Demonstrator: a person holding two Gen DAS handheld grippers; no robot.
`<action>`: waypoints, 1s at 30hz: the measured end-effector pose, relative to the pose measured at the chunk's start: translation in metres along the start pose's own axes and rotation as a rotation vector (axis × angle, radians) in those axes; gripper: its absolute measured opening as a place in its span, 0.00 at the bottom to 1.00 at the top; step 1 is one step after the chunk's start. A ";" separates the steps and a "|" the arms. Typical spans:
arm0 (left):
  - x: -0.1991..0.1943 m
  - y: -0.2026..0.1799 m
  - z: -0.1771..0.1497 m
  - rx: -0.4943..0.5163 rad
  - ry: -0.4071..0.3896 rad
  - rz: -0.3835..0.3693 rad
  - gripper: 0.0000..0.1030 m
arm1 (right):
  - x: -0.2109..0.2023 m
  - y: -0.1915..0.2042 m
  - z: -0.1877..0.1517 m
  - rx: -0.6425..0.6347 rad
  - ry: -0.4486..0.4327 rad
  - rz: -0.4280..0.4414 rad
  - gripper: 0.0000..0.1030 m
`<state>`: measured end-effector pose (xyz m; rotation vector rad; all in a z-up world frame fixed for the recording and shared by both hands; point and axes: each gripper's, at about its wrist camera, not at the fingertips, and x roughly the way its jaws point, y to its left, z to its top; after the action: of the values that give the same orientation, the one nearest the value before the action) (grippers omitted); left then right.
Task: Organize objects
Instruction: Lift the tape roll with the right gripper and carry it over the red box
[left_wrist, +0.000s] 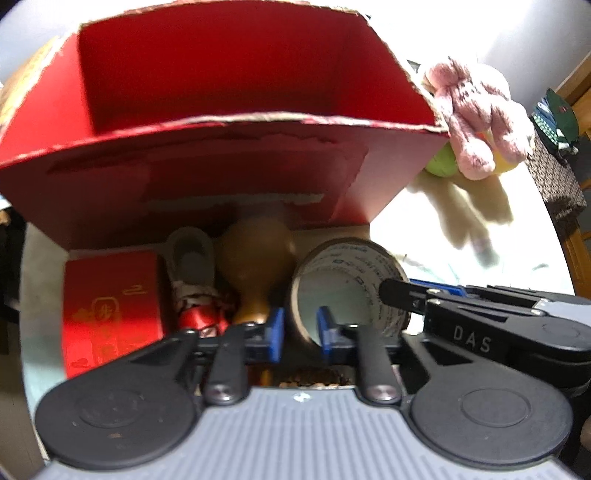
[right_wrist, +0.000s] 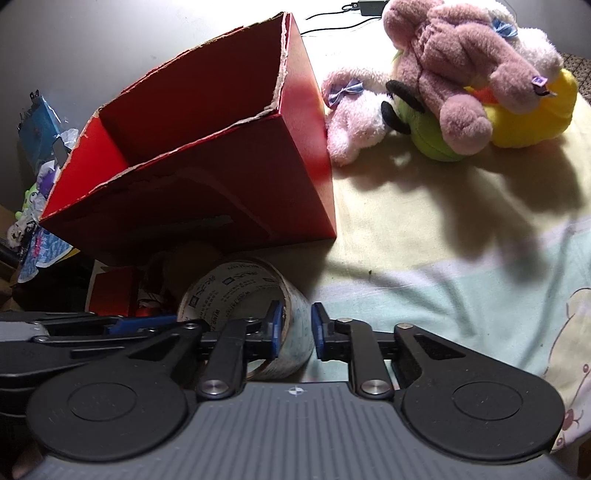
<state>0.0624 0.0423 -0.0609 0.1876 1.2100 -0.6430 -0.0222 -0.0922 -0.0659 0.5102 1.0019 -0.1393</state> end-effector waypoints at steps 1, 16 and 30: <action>0.002 0.001 0.001 0.003 0.003 0.002 0.14 | 0.000 0.000 0.000 -0.004 -0.001 -0.002 0.12; -0.034 -0.014 0.009 0.161 -0.115 -0.090 0.10 | -0.038 0.003 0.006 -0.030 -0.078 -0.044 0.11; -0.123 -0.026 0.035 0.299 -0.377 -0.223 0.10 | -0.125 0.022 0.030 -0.076 -0.375 -0.073 0.11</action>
<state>0.0512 0.0495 0.0693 0.1731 0.7734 -1.0068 -0.0591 -0.1020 0.0591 0.3609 0.6565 -0.2512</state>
